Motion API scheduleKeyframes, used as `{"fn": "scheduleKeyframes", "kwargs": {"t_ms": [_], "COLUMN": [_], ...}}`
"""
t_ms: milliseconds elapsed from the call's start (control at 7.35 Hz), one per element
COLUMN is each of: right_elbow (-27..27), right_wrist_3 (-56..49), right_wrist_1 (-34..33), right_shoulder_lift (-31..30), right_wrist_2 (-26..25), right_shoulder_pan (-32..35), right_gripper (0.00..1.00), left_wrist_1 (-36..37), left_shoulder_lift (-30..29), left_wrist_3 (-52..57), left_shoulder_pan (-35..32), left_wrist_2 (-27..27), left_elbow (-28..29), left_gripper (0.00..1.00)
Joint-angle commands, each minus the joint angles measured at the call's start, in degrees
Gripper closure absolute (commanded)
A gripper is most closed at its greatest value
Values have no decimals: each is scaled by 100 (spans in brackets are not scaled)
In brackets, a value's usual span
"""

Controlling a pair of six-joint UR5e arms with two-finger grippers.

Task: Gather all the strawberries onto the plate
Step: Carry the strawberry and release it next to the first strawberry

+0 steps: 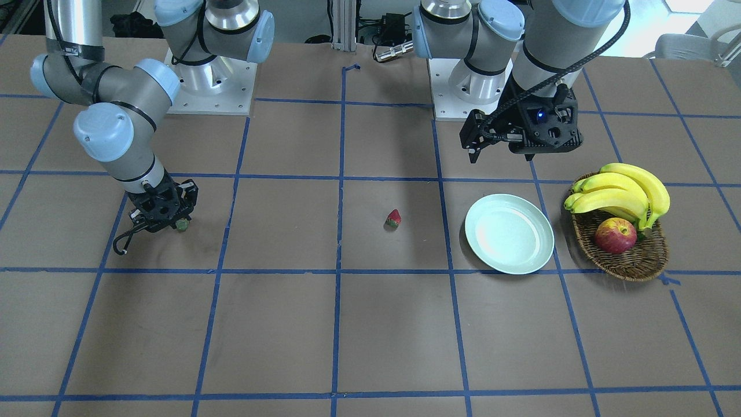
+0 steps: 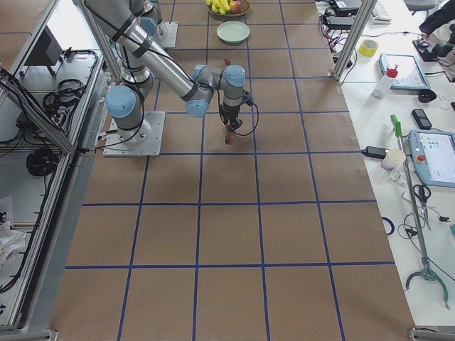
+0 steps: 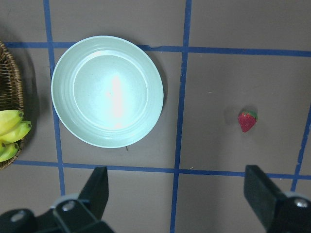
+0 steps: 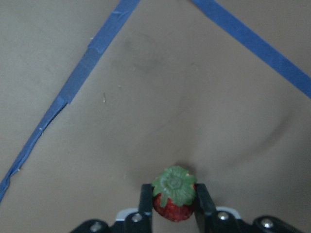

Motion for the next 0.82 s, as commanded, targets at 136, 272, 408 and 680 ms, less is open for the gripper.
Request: {"fn": "scheduleKeyframes", "kwargs": {"t_ms": [136,272,408,680], "right_elbow": [-234,-479,-977,-1893], "right_wrist_3": [1197,2014,3145,5483], "right_wrist_1": [42,199,505,1132], "right_shoulder_lift": [-186,-196,-117,434], "right_wrist_2": [469,386,298,358], "right_shoulder_pan": [175,751,1366,2666], "right_gripper": [84,84,85,86], "left_wrist_1": [-2,6,-2,6], "left_shoulder_lift": [-1,-1,-10,-10], "left_wrist_3": [0,0,0,0], "left_shoulder_pan": [0,0,-9,0], "left_wrist_2": [-1,-1,-1,-1], "left_elbow": [-8,-8,-17,-17], "left_gripper": [0,0,0,0]}}
